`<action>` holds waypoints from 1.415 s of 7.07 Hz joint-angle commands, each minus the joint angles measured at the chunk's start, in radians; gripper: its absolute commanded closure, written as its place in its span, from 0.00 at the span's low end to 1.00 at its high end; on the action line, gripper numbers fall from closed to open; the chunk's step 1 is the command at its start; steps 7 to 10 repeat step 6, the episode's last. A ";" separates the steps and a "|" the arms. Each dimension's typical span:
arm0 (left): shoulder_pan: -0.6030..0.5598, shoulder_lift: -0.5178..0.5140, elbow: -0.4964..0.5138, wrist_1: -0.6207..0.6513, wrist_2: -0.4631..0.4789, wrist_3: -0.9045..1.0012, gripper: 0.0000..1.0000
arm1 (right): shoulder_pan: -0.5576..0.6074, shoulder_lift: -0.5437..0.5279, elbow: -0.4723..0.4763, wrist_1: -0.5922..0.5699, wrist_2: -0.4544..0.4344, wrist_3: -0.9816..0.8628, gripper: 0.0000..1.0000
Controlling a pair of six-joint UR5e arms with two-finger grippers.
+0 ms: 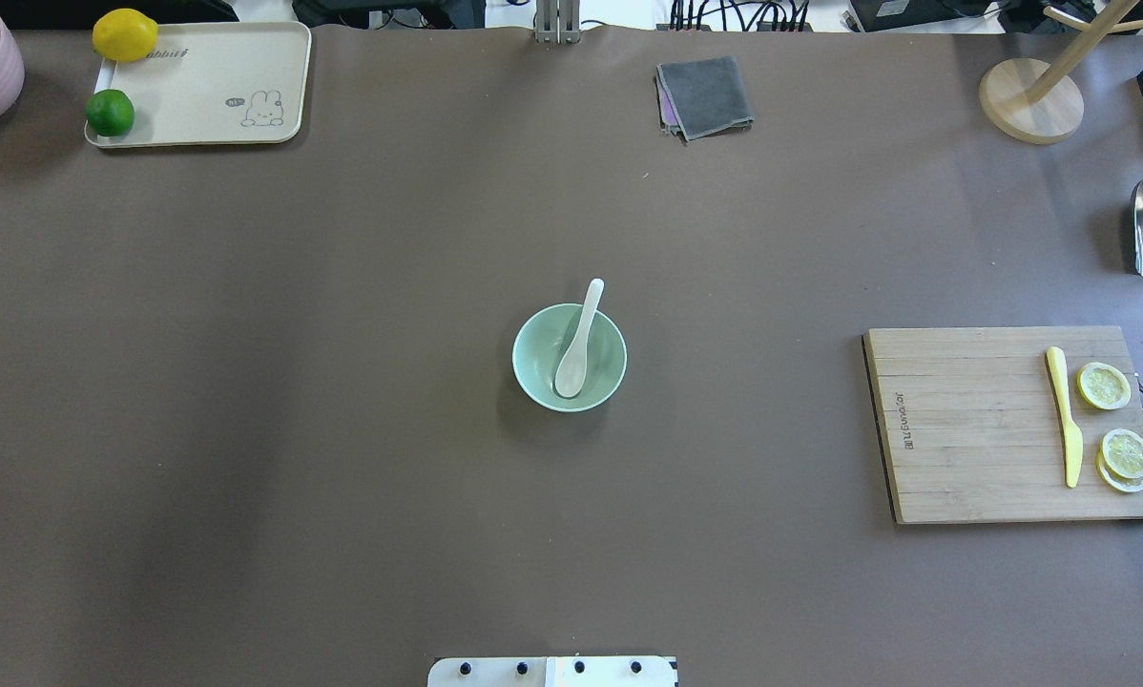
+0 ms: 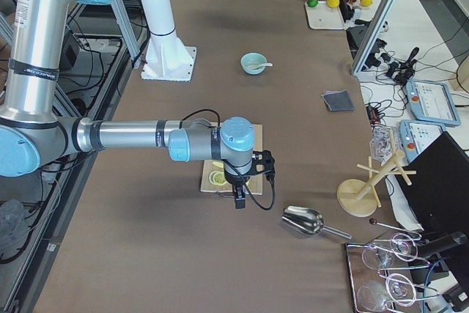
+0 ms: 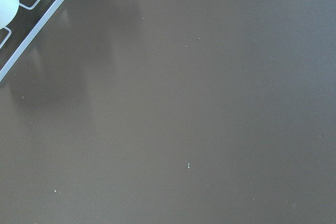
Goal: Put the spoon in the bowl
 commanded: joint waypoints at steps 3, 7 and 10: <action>-0.002 0.010 -0.016 -0.002 -0.002 0.001 0.02 | 0.001 -0.003 0.009 -0.009 0.048 0.006 0.00; -0.003 0.035 -0.040 -0.003 -0.002 0.001 0.02 | 0.011 -0.011 0.003 -0.012 0.037 0.006 0.00; -0.003 0.035 -0.040 -0.003 -0.002 0.001 0.02 | 0.011 -0.011 0.003 -0.012 0.037 0.006 0.00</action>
